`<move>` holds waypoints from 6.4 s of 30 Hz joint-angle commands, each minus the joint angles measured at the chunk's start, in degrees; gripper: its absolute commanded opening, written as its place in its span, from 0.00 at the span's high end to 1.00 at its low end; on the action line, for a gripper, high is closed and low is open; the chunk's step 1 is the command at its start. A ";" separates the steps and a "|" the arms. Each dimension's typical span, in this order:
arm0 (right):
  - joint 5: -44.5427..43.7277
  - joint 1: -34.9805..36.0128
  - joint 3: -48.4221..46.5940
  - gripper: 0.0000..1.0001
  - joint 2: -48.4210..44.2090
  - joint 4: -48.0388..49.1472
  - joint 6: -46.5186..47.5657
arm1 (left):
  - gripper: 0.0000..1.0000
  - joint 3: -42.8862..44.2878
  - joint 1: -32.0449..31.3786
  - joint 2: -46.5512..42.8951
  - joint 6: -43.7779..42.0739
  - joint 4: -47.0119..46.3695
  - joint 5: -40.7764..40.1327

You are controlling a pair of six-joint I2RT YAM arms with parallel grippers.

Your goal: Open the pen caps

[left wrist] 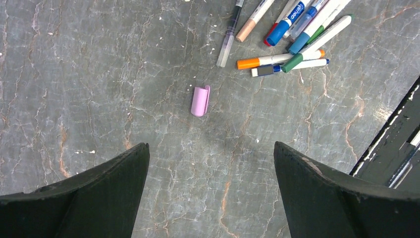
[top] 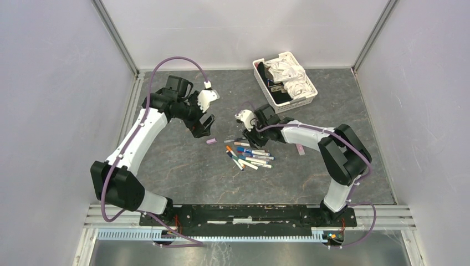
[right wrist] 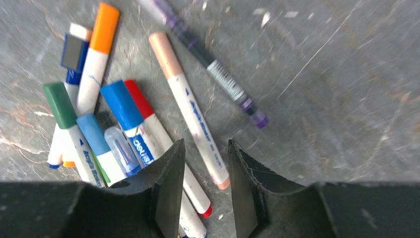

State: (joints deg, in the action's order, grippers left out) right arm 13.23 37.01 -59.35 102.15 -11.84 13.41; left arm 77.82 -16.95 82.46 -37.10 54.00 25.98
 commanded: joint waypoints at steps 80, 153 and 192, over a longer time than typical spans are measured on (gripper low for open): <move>26.86 2.94 -5.10 1.00 -11.55 -4.21 -1.70 | 0.13 -5.76 1.57 -3.41 -21.56 4.66 18.33; -2.71 -18.58 13.86 1.00 -20.26 2.31 -21.47 | 0.98 -27.51 2.11 -1.28 -20.17 -15.66 9.42; -5.87 -2.68 5.93 0.52 -11.68 7.74 -6.62 | 0.09 -12.31 -0.23 -2.99 -7.93 -11.32 3.84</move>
State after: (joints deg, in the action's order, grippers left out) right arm 2.35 33.12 -49.54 86.39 -3.51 1.48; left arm 59.70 -18.44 82.65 -49.58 37.71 27.66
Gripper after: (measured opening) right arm 0.480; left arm 0.788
